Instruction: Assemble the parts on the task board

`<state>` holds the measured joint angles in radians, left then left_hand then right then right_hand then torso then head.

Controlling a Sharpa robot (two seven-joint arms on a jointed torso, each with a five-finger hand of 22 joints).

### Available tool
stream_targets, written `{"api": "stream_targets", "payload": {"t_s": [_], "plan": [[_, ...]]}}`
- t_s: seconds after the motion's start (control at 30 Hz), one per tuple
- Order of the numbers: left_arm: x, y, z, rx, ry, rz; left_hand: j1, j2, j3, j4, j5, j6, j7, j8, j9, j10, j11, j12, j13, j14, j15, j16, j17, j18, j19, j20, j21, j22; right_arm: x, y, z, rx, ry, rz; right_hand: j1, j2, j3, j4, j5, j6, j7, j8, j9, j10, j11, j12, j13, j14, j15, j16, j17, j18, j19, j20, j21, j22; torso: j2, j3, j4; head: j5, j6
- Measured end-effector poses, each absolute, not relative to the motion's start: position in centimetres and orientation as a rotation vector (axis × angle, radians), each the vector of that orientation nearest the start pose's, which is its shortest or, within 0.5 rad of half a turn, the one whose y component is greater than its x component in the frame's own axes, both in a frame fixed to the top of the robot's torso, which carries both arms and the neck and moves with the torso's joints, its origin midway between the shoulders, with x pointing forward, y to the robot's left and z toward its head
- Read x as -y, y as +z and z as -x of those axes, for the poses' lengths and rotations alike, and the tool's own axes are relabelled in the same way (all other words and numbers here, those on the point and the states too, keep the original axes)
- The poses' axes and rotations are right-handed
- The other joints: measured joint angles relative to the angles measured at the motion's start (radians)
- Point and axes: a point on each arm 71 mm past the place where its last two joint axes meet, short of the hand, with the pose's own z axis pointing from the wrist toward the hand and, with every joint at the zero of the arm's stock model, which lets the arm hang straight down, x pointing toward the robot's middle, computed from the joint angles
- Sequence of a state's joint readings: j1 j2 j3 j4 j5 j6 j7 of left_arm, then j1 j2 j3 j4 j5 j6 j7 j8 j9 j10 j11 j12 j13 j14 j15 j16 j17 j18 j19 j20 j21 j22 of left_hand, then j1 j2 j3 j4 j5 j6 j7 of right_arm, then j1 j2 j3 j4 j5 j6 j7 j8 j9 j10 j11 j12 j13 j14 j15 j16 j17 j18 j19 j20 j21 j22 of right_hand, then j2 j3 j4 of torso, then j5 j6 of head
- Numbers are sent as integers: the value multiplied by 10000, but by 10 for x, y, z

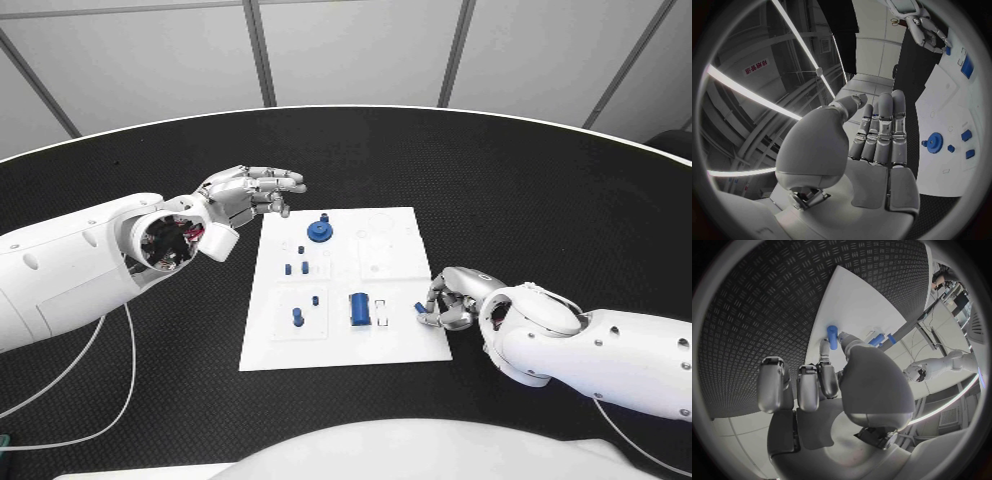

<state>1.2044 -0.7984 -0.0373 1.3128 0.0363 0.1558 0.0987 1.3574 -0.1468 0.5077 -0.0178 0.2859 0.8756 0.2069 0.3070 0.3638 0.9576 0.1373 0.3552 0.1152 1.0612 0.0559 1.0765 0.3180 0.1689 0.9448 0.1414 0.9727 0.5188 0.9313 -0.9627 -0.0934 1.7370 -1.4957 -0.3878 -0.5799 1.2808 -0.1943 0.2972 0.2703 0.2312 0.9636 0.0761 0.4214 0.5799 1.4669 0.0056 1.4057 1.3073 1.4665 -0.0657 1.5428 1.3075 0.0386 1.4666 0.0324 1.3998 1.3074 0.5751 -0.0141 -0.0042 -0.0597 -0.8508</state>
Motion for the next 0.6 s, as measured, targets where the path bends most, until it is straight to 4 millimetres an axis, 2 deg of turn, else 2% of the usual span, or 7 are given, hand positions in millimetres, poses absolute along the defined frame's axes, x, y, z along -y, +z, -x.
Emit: {"api": "stream_targets", "payload": {"t_s": [0.07,0.1,0.13,0.27,0.4,0.53,0.6], "plan": [[-226,-204,-512,-18400,-16701,11891,0,0,0,0,0,0,0,0,0,0,0,0,-2,0,0,0,0,0,0,0,0,0,224,-303,-378,-20192,3145,-1776,196,-20,80,-80,0,31,-31,0,29,0,0,0,0,0,0,0,0,0,0,0,0,0,0,0,1,0,-4],[-226,-204,-512,-18400,-16699,11892,0,0,0,0,0,0,0,0,0,0,0,0,-4,0,0,0,0,0,0,0,0,0,225,-304,-378,-20218,3117,-1767,249,-34,116,-116,0,31,-32,-1,493,0,0,0,0,0,0,0,0,0,0,0,0,0,0,0,3,0,-6],[-226,-204,-512,-18400,-16696,11893,0,0,0,0,0,0,0,0,0,0,0,0,-8,0,0,0,0,0,0,0,0,0,225,-305,-379,-20239,3098,-1757,307,-64,155,-155,14,29,-33,-52,1278,0,0,0,0,0,0,0,0,-2,0,0,0,0,0,0,4,0,-7],[-226,-204,-511,-18397,-16686,11900,0,0,0,0,0,0,0,0,0,0,0,0,-8,0,0,0,0,0,0,0,0,1,224,-305,-379,-20263,2996,-1528,600,-142,379,-378,97,28,-33,-58,1563,-39,-39,0,0,0,0,0,0,-1,0,0,0,0,1,-2,8,9,-12],[-226,-204,-511,-18396,-16684,11901,0,0,0,0,0,0,0,0,0,0,0,0,-8,0,0,0,0,0,0,0,0,1,223,-305,-379,-20206,2934,-1269,908,-129,442,-323,119,122,-44,-95,1563,-35,-42,0,8,0,0,0,-1,0,0,0,0,0,1,-3,6,19,-20],[-226,-204,-511,-18399,-16689,11898,0,0,0,0,0,0,0,0,0,0,0,0,-8,0,0,0,0,0,0,0,0,1,221,-304,-378,-20143,2990,-1201,1187,-71,568,-203,787,176,-30,-150,1562,-2,-75,0,7,0,0,21,-1,-1,0,0,0,0,2,-5,6,20,-21],[-226,-204,-511,-18395,-16683,11902,0,0,20,20,0,0,0,0,4,0,0,0,-7,0,0,0,-4,0,0,0,0,-3,219,-302,-377,-20095,3061,-1205,1257,-65,616,-199,990,196,-44,-151,1472,-2,-75,0,7,0,0,64,-1,-1,0,0,0,0,2,-5,4,20,-21]]}}
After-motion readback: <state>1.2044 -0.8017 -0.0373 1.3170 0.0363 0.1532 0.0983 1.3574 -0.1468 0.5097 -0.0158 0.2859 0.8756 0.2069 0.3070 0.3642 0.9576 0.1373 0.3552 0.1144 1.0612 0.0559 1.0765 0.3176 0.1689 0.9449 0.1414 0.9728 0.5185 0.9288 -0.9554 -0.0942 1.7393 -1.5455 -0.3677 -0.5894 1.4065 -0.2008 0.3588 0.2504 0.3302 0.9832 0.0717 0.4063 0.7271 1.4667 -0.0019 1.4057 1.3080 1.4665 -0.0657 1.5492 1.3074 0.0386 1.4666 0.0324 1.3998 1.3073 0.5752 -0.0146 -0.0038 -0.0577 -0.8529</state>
